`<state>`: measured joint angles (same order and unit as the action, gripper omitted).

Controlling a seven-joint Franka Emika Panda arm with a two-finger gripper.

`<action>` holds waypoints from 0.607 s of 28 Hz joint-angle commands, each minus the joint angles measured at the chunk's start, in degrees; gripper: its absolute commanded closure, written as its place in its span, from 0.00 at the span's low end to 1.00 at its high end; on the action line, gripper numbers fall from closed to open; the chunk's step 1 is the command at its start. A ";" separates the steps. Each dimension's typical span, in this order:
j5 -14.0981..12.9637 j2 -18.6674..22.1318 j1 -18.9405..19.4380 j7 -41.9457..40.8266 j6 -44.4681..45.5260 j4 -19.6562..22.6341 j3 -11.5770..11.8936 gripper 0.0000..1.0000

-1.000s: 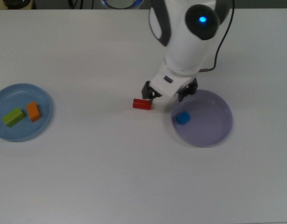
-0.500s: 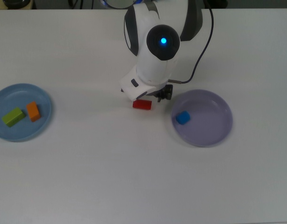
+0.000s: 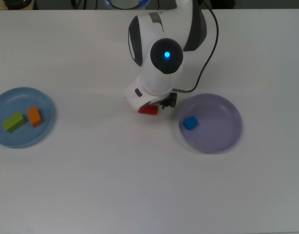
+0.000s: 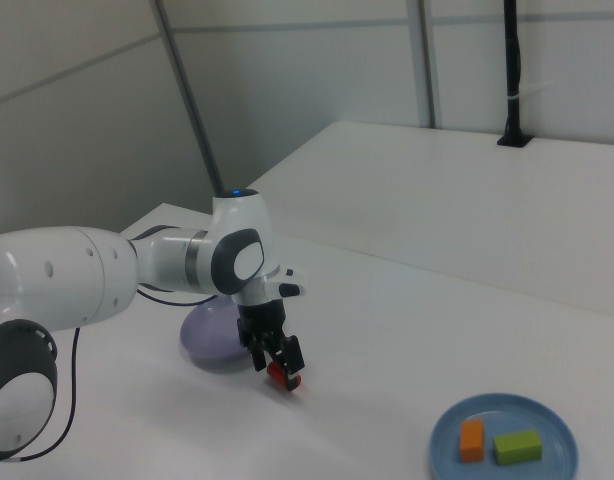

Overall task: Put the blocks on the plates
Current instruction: 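Move the gripper to the red cylinder and grasp it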

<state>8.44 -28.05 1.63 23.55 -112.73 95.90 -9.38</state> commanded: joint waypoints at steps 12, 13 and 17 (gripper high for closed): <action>0.88 -0.16 0.57 -0.09 -3.11 0.69 1.73 0.78; 0.96 -0.07 0.57 -0.17 -3.46 0.69 1.82 0.82; 0.96 0.98 -1.09 -0.35 -3.64 0.16 1.91 0.87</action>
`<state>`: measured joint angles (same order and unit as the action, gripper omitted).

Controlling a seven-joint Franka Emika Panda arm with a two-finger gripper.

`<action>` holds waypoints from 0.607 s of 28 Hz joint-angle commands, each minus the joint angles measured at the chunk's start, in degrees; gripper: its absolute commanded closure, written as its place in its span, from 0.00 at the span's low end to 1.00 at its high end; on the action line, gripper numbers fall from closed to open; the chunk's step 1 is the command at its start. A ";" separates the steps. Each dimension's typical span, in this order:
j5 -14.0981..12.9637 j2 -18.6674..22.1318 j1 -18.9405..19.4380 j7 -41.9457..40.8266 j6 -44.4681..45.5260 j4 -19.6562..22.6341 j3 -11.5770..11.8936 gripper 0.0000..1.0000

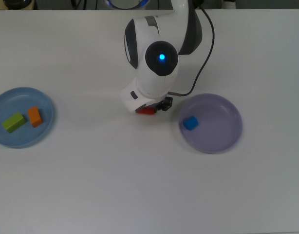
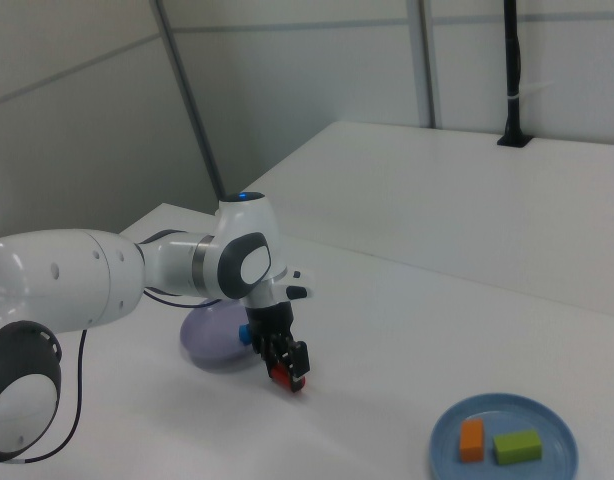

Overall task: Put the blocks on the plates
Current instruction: 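Move the gripper to the red cylinder and grasp it, then carry the red cylinder onto the lavender plate beside the blue cube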

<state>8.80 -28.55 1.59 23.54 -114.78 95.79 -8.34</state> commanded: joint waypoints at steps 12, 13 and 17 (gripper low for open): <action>0.61 2.89 4.37 1.15 -10.17 -5.18 -1.77 0.81; 0.78 2.63 5.35 1.77 -10.98 -5.18 -1.77 0.80; 2.01 1.66 7.46 2.48 -11.95 -5.26 -1.77 0.80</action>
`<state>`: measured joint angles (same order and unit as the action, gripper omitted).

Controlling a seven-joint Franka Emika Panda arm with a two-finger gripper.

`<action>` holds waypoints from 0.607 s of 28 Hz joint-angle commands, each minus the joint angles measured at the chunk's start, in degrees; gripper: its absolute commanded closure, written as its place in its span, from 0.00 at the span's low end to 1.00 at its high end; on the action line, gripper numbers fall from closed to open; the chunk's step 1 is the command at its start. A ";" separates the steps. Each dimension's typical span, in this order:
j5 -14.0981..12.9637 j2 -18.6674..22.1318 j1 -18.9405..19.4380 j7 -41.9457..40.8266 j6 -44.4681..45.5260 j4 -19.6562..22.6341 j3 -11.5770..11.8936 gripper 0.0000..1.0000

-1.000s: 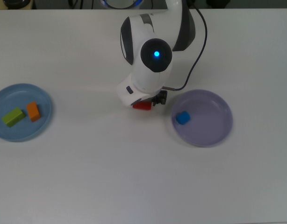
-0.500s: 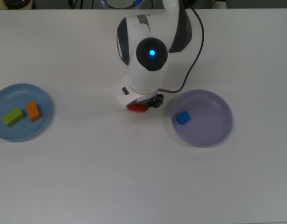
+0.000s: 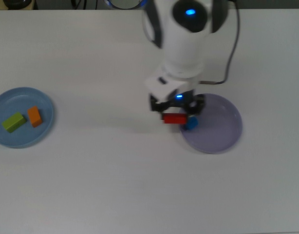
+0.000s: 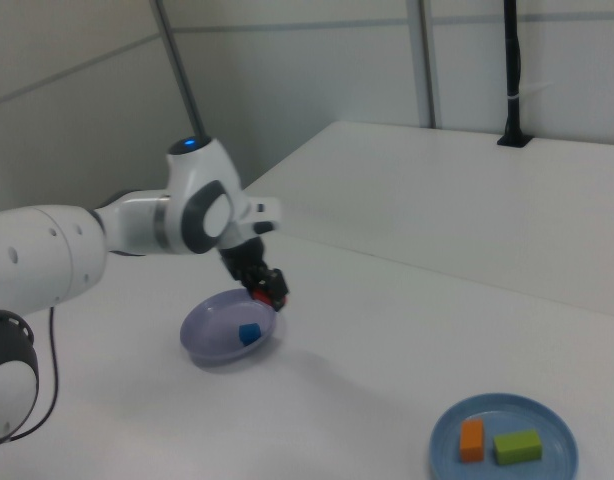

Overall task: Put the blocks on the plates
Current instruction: 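Carry the red cylinder onto the lavender plate beside the blue cube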

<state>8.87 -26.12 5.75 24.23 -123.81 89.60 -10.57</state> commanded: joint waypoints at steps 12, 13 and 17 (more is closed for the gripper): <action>11.42 -5.43 8.13 6.44 -7.76 1.90 0.47 0.73; 11.78 -5.52 8.14 6.44 -7.76 1.90 0.47 0.70; 12.05 -5.69 8.14 6.27 -7.68 2.07 0.47 0.48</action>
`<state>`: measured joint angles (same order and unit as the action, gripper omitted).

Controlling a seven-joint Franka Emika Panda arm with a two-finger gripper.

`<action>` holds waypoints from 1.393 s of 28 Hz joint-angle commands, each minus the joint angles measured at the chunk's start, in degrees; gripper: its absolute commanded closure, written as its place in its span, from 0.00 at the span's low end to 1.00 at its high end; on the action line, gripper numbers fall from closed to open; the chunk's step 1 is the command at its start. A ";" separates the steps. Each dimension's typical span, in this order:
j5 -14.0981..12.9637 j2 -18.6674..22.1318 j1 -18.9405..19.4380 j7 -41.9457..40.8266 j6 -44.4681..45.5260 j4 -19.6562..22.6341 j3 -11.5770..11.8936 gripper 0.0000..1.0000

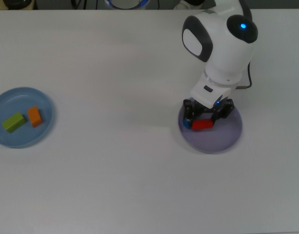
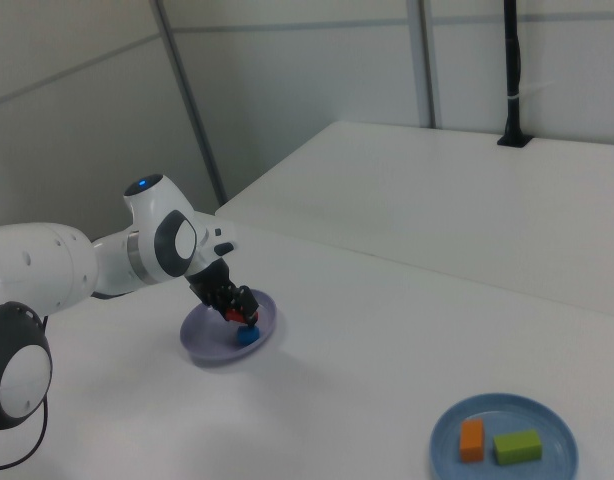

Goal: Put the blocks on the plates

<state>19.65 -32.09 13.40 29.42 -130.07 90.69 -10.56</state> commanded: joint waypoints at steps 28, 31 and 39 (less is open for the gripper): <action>-1.36 15.04 -7.24 0.64 17.82 0.01 1.16 0.00; -4.00 17.76 -9.44 -2.87 24.32 -0.87 1.25 0.00; -9.71 19.70 -14.18 -11.84 39.80 -7.55 1.42 0.00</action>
<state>13.89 -13.28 1.86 22.33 -96.86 86.46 -9.52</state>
